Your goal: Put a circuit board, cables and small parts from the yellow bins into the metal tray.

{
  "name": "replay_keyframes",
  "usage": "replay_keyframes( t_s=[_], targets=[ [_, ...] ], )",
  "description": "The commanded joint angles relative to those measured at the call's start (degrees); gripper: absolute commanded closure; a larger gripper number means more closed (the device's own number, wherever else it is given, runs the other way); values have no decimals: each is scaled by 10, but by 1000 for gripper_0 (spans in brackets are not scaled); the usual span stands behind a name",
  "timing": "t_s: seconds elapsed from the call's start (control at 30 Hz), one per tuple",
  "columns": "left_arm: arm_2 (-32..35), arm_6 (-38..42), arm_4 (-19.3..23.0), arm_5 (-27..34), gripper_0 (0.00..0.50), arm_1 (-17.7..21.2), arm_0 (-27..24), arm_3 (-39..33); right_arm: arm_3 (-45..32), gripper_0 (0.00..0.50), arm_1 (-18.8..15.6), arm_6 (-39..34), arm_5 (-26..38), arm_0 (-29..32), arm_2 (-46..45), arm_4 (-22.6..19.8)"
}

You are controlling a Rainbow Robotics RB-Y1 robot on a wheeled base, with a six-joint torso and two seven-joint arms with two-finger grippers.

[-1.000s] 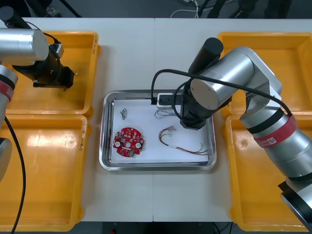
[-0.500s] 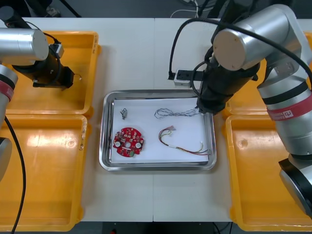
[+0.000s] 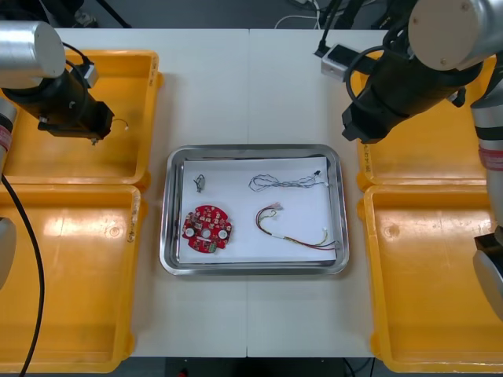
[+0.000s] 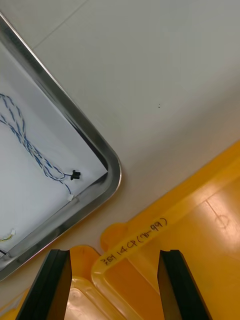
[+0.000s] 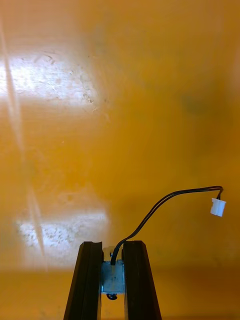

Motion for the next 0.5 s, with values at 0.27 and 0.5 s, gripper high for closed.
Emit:
replay_keyframes(
  t_s=[0.27,0.5],
  targets=[
    [38,-37,-37,129,500,16,26,-193,-37,0,-92,-135,2,15,-85,-71],
    [33,24,-52,202,500,-13,40,-287,-73,0,-125,-197,2,55,-108,-75]
  ],
)
